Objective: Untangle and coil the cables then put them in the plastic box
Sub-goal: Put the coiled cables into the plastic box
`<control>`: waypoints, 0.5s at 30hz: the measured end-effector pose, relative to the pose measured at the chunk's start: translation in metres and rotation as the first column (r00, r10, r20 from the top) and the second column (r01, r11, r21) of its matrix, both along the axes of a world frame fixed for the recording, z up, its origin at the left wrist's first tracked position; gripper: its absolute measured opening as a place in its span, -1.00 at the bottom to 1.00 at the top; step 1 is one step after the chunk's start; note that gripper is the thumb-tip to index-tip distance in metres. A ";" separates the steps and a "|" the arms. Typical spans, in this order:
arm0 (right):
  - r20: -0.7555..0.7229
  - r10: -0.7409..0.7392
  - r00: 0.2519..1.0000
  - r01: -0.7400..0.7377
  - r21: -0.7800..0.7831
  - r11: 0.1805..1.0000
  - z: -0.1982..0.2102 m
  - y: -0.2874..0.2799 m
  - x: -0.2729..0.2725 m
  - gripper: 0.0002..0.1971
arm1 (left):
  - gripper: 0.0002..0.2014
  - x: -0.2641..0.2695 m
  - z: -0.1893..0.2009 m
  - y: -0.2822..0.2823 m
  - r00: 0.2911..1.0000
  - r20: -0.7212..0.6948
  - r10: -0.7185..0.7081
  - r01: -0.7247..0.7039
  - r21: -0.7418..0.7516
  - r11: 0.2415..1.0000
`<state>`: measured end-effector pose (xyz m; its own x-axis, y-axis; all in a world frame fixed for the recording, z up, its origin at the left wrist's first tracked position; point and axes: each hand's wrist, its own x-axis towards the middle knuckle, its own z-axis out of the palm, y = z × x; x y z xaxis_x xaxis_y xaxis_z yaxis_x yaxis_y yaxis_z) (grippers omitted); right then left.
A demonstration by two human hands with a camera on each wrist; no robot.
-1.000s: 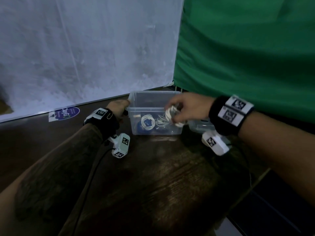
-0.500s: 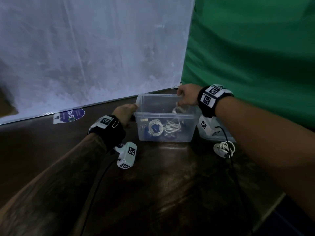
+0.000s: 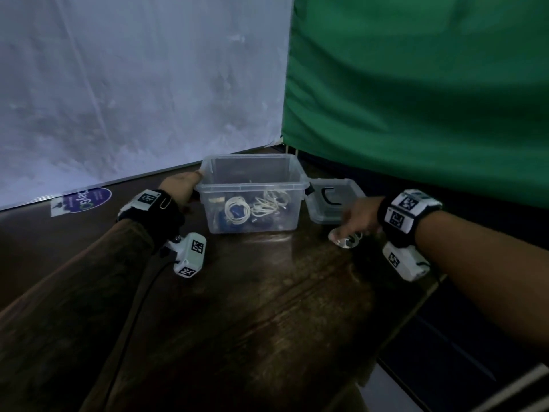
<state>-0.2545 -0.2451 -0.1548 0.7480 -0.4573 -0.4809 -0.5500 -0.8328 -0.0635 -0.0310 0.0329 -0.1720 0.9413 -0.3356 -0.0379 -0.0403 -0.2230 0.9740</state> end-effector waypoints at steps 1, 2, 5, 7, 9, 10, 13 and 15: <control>-0.032 0.017 0.999 -0.017 -0.010 1.000 -0.005 0.004 -0.004 -0.38 | -0.77 0.000 0.000 0.002 1.000 0.002 0.007 -0.007 0.008 1.000; -0.045 0.042 0.998 -0.044 -0.050 0.998 -0.010 0.007 -0.006 -0.43 | -0.75 0.000 0.000 0.003 1.000 0.006 0.008 -0.008 0.014 1.000; 0.012 0.142 0.990 -0.140 -0.105 0.985 -0.020 0.013 -0.004 -0.53 | -0.69 -0.002 0.001 0.005 0.999 0.039 -0.025 0.022 0.072 0.997; 0.035 0.146 0.989 -0.143 -0.075 0.987 -0.014 0.017 -0.004 -0.59 | -0.64 -0.005 0.003 0.005 0.999 0.043 -0.019 0.015 0.081 0.997; 0.102 0.149 0.984 -0.144 -0.056 0.988 0.003 0.016 -0.005 -0.64 | -0.63 -0.005 0.004 0.005 0.999 0.052 -0.015 0.010 0.097 0.995; 0.157 0.142 0.977 -0.135 -0.053 0.989 0.014 0.016 -0.006 -0.65 | -0.67 -0.006 0.005 0.005 0.998 0.060 -0.033 0.026 0.115 0.993; 0.395 0.064 0.916 -0.076 0.015 0.997 0.052 0.010 -0.008 -0.68 | -0.72 -0.006 0.006 0.005 0.995 0.076 -0.058 0.048 0.124 0.991; 0.520 0.050 0.853 -0.050 -0.015 0.999 0.076 0.010 -0.001 -0.68 | -0.65 -0.005 0.004 0.004 0.998 0.048 -0.029 0.024 0.097 0.995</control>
<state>-0.2558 -0.2351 -0.0784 0.9106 -0.4129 -0.0150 -0.3947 -0.8584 -0.3276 -0.0359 0.0365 -0.1682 0.9336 -0.3575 -0.0252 -0.0946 -0.3135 0.9449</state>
